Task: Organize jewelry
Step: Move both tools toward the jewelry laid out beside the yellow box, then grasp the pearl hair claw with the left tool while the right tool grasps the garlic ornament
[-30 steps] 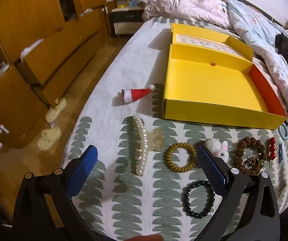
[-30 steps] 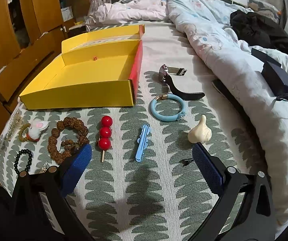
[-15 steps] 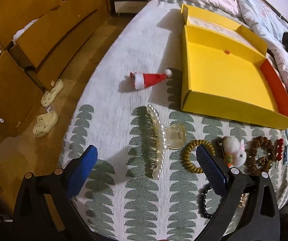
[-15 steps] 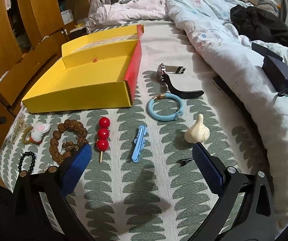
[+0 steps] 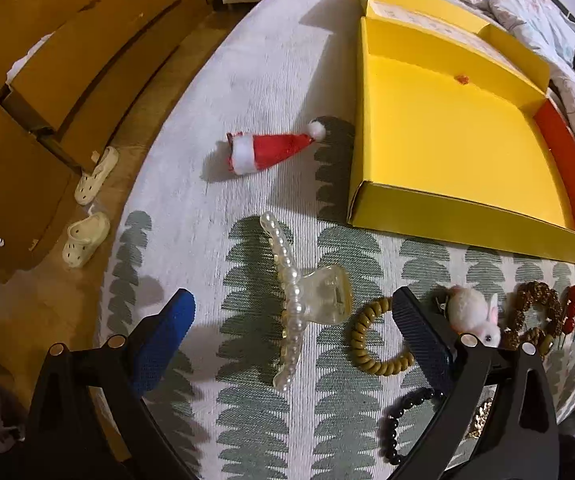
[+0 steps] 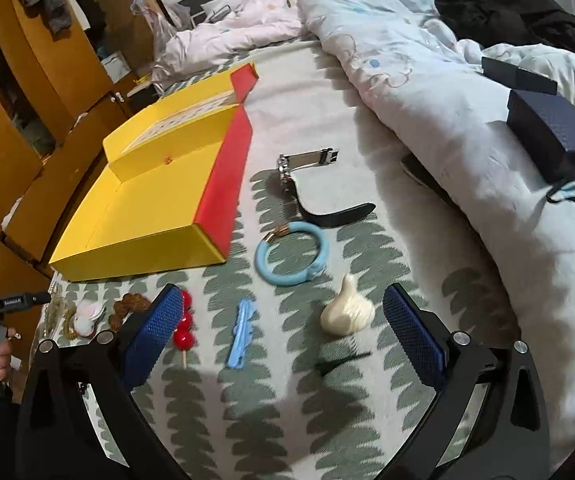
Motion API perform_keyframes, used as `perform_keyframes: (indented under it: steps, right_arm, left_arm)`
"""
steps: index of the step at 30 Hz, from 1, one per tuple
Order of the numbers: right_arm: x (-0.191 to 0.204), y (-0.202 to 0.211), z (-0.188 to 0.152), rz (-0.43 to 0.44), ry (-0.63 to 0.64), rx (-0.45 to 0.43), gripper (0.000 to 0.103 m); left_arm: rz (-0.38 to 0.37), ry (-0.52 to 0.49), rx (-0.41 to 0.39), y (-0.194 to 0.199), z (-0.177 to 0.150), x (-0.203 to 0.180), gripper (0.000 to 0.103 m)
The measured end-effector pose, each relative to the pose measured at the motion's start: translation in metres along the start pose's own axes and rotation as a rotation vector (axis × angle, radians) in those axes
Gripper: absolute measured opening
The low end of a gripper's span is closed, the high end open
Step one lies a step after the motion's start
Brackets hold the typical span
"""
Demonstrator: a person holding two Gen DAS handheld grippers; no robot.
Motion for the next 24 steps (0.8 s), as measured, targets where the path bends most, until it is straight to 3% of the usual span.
perform_keyframes:
  steps: [4,14,24]
  right_arm:
    - [-0.018,-0.013,-0.007,-0.090,-0.017,0.053,0.094]
    - [-0.031,-0.037,-0.017,-0.161,-0.024,0.130,0.073]
    - [-0.032,-0.047,-0.021,-0.189,-0.006,0.150,0.067]
  left_arm:
    - [-0.012,0.007,0.017,-0.005,-0.001,0.001,0.097]
    - [-0.050,0.024,0.055,-0.017,0.000,-0.002,0.097]
    - [-0.050,0.053,0.077,-0.029,0.002,0.005,0.097]
Point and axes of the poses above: each gripper's, at about its wrist camera, not at the fingertips, and y roughly against the way its jaws point, x to its left, z to its top, the point moved 7 cm from there along -y, roughly the way its jaws point, and after that the axes turned 2 degrees about -x, right-handed, at the moved point
